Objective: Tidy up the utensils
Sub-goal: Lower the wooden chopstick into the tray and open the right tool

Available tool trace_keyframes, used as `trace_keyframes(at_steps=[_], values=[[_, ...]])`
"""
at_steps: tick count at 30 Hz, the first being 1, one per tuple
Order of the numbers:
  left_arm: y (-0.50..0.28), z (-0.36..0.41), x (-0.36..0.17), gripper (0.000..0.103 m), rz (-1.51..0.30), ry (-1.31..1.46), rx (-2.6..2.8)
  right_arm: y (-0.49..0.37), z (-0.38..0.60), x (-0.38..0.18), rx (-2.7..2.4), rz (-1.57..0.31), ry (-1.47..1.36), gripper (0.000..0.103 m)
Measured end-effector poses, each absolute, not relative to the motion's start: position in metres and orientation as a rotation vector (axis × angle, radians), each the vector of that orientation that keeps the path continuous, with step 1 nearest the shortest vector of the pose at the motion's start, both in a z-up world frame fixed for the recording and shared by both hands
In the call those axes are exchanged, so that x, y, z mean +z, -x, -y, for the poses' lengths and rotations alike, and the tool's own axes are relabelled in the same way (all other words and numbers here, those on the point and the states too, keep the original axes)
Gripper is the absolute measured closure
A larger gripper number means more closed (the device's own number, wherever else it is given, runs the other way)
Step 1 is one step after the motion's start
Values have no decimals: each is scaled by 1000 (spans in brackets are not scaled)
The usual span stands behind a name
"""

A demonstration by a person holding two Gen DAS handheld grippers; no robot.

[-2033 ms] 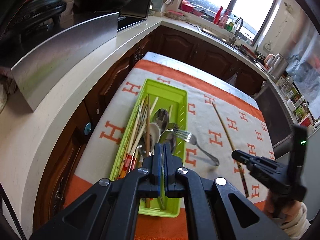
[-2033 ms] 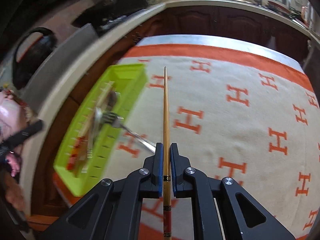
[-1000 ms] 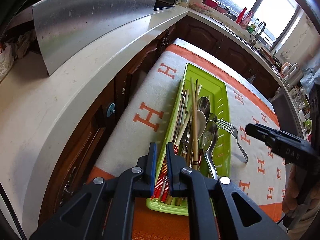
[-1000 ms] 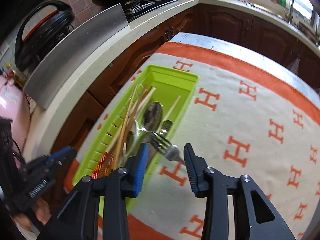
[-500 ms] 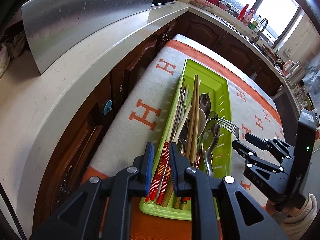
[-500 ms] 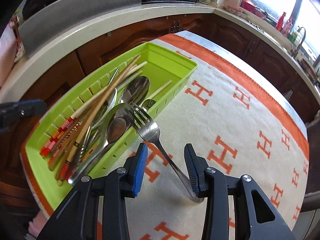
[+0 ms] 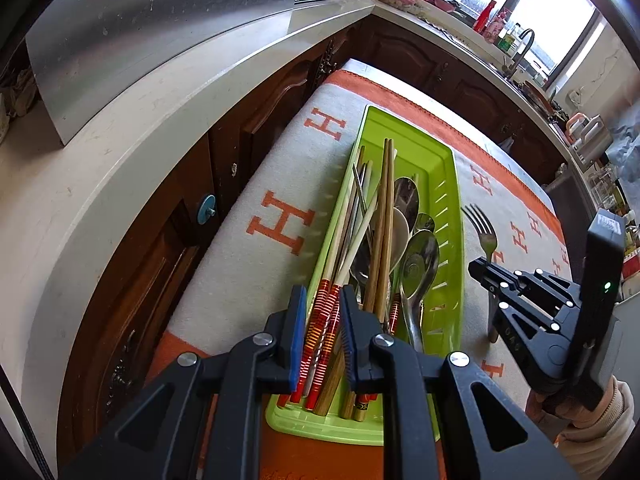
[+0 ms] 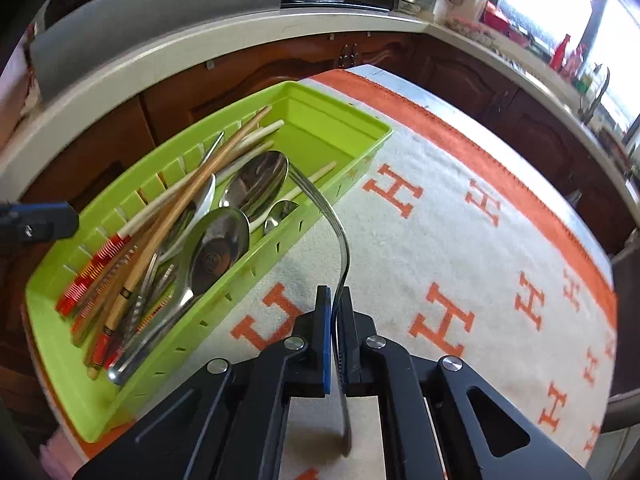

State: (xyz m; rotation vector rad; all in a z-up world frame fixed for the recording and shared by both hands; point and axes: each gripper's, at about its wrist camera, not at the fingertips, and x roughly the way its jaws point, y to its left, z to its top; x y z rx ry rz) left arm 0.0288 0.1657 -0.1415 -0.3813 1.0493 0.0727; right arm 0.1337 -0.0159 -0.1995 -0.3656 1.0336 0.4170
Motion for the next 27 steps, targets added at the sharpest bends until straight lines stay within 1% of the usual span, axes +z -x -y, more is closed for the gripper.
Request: trace_keyframes(at_steps=[6,12,20,23,27], values=[[-29,-165,-141,88,-1049,377,65,-142,32,-189,423,-1113,194,101],[-29,-166,-141,88,-1047,379,63,-151,46,-172,458,-1223,-56,101],[-29,-166,-140,88,-1047,377,61,-152,29,-143,573,-1329,-339,101],[-30,-166,-140,88,-1047,376,59,-159,18,-148,554,-1374,-430,101],[-30,-167,-140,88,-1048,375,59,-172,1,-167,491,-1439,-476,100]])
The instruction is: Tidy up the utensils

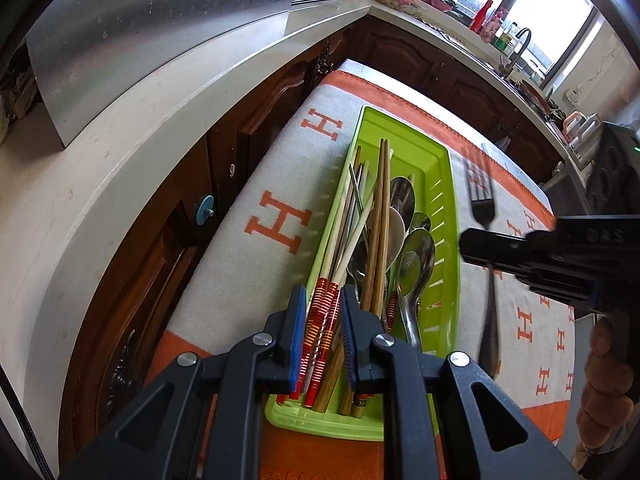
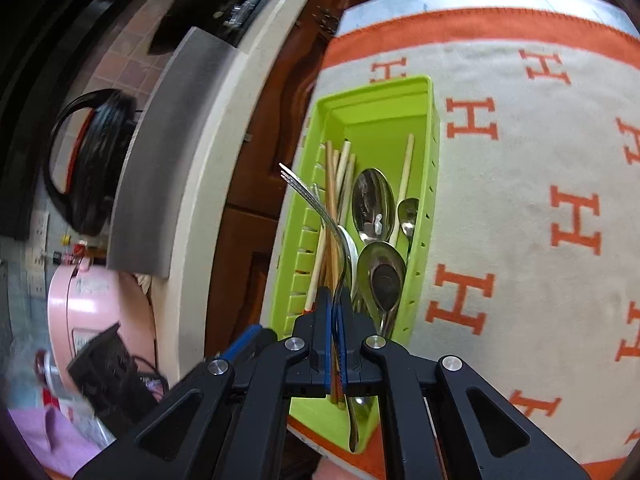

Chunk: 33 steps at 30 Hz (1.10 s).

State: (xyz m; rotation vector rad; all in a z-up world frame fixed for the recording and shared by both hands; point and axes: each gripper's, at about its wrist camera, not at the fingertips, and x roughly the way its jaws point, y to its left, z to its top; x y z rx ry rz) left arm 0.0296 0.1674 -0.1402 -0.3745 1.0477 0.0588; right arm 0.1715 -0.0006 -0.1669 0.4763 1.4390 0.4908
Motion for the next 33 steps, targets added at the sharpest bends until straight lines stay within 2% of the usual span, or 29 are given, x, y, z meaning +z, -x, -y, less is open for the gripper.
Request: trace_keyframes(at_steps=[6,23,26,28,32,33], values=[[-27,-174,-141,85,-1041,385,70,-179,-20,-195,457,-1512,-459,96],[-27,-173,-144,85,-1058,395,58,-158,-72,-204,522,-1512,-318,96],[-26,-168,-141,77,-1057,386,46,-148,-72,-195,525,-1472,-255,96],[-25,-163,-138,68,-1049,375,39,-140,-71,-185,527,-1432,-210,95],[-23,-153,-131,61,-1033,353,25,-124,-64,-161,518,-1343,-138,94],[-22,-150,-129,57,-1029,347,24,-120,-59,-155,513,-1319,-121,93]])
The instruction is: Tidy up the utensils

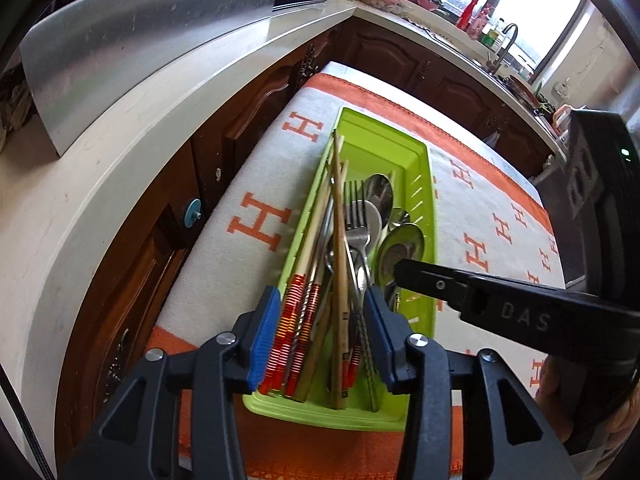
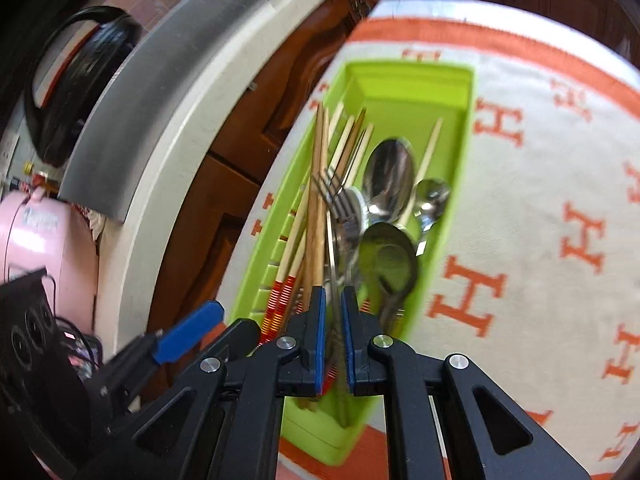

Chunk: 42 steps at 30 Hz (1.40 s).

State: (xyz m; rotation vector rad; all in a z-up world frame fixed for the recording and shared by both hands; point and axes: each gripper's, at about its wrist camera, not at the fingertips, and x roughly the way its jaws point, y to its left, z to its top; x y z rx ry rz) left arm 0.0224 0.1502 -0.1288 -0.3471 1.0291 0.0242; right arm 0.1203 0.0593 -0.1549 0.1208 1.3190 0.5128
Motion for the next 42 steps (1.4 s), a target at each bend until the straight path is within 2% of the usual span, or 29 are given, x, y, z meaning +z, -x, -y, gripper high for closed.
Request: trace_keyframes(at_steps=[9,13,15,18,23,29,37,42], values=[[-10,-121,-112,18,-987,285,18,-91,18,-123,433,-1173,-22,82],[-6,-104,-105,11,-989,239,16,-72,55,-112,396,-1144,-34,77],[-3,-94,-103,9,-992,220,5,-61,74,-106,373,-1121,-39,69],[0,-80,-102,2,-1009,208,-30,-47,99,-99,334,-1092,-39,64],[1,-55,-101,1,-1046,143,-77,-25,137,-88,269,-1065,-48,59],[5,-21,-96,1,-1061,94,-110,-3,181,-67,187,-1001,-63,45],[2,8,-71,1,-1014,64,-86,18,223,-40,132,-978,-94,44],[2,26,-42,1,-964,41,-76,31,234,-16,111,-920,-105,38]])
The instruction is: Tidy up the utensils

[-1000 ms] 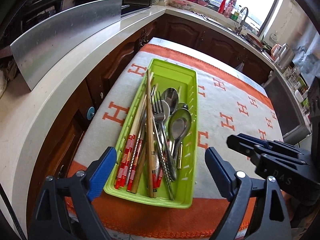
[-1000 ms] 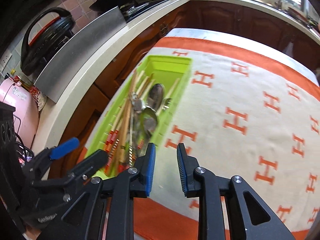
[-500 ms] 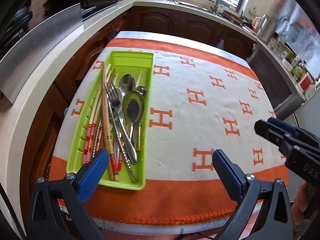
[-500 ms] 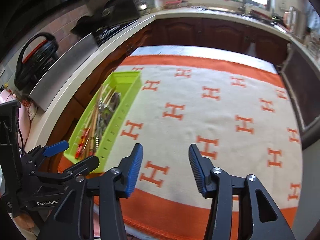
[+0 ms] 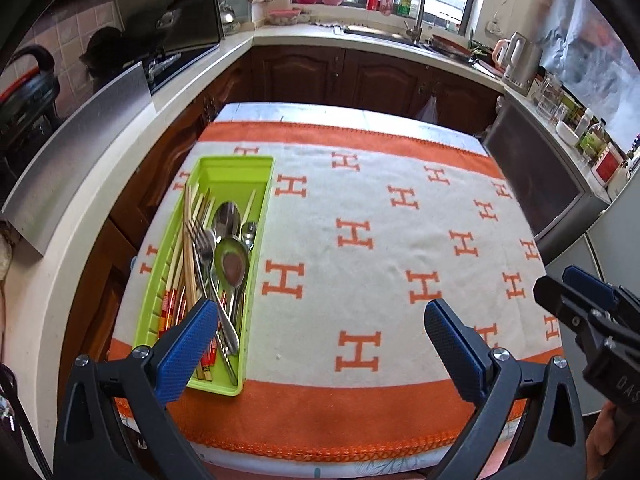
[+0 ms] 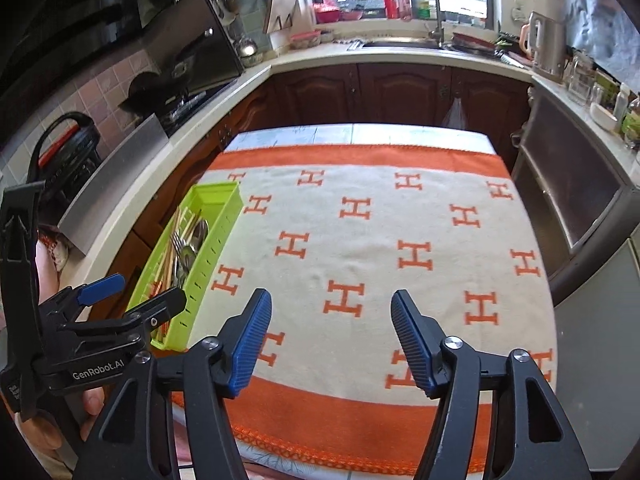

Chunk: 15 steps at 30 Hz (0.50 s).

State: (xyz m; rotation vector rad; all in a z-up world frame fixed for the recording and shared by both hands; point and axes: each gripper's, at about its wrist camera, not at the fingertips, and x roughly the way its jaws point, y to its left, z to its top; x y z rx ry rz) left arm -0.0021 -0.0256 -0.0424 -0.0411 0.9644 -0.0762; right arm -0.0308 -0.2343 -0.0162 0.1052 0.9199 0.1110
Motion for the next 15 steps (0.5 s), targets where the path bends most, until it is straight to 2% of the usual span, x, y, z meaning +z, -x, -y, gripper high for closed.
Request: trace_keyframes(at_steps=[9,15], values=[[12,48,-6,1,-858,-15,-45,51,242,21,102,-833,-116,30],[17,58,-2,1,-843,-39,-50,58,242,23,87,-826,-117,28]])
